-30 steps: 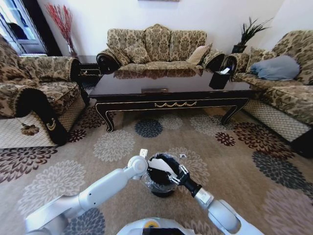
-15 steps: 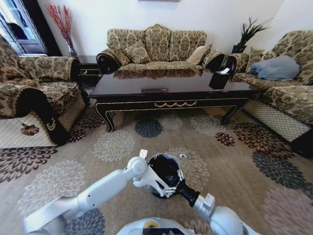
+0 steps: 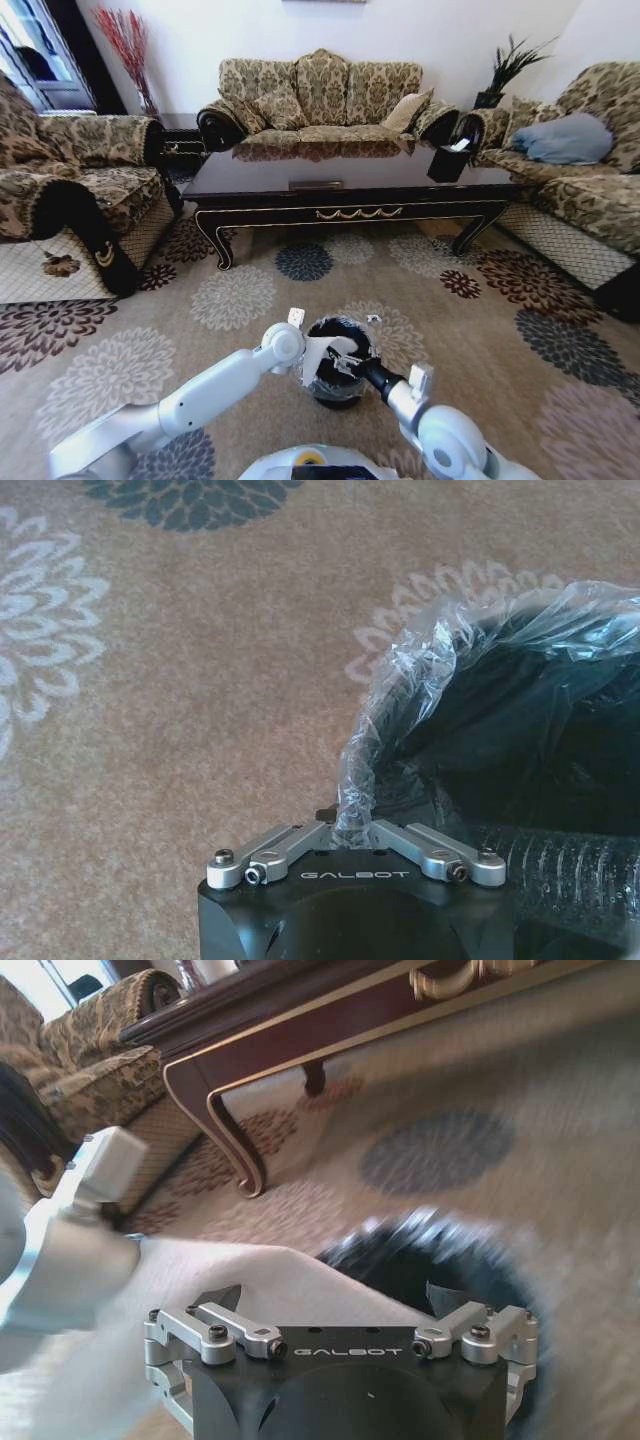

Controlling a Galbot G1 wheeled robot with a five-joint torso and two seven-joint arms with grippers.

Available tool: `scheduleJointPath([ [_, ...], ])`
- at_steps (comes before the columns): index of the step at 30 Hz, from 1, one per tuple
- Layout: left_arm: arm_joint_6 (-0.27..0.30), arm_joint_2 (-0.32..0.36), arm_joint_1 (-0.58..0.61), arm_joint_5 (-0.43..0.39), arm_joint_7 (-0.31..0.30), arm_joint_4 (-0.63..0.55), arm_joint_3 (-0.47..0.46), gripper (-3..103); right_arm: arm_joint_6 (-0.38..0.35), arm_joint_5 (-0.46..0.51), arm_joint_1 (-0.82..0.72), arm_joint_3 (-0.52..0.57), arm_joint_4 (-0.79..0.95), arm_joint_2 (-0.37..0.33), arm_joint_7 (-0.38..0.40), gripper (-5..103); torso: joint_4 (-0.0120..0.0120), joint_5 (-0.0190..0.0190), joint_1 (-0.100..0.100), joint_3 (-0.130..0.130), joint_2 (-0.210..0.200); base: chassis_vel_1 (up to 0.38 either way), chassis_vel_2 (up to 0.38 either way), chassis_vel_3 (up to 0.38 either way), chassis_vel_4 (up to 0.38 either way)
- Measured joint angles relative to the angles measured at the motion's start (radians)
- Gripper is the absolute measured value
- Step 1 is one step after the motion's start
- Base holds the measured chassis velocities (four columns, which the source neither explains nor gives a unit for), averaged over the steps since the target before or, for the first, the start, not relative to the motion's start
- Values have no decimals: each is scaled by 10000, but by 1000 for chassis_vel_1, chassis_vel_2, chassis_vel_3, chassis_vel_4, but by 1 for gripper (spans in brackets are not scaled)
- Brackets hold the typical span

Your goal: Move to the front of the table and pick up the trash from the floor, then place it into the trash bin.

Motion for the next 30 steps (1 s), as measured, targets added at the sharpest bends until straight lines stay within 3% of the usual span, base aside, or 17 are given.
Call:
scheduleJointPath([
  [4,0,41,-38,-36,-4,-1,-18,0,-67,-588,50,150,13,-160,-154,100,-2,2,1,0,0,0,0,0,0],
  [6,0,76,-43,-59,-4,-4,-54,0,-34,-2113,55,305,1,-302,-412,100,-3,-1,1,0,0,0,0,0,0],
  [15,0,171,13,-60,-4,-66,-76,0,-505,-2664,93,465,77,-393,-239,100,-2,1,1,0,0,0,0,0,0],
  [20,0,202,37,-51,-8,-163,-70,0,-953,-3751,139,460,-132,-372,-59,100,-1,-1,1,0,0,0,0,0,0],
  [22,0,238,71,-47,-35,-213,-70,0,-970,-5619,91,627,-404,-400,-321,100,-4,4,0,0,0,0,0,0,0],
  [23,0,238,71,-47,-35,-213,-70,0,-970,-5619,91,627,-404,-400,-321,100,-4,4,0,0,0,0,0,0,0],
  [25,0,328,125,-47,-42,-279,-94,0,-609,-7748,30,928,-573,-599,-1179,100,-3,-1,1,0,0,0,0,0,0],
  [26,0,351,136,-46,-45,-299,-110,0,-496,-8196,51,985,-608,-648,-1310,100,-1,0,1,0,0,0,0,0,0],
  [29,0,362,148,-46,-47,-321,-141,0,-461,-8135,100,999,-598,-709,-1328,100,0,0,0,0,0,0,0,0,0],
  [30,0,367,155,-54,-47,-341,-195,0,-486,-7287,140,956,-501,-752,-1187,100,-1,0,1,0,0,0,0,0,0],
])
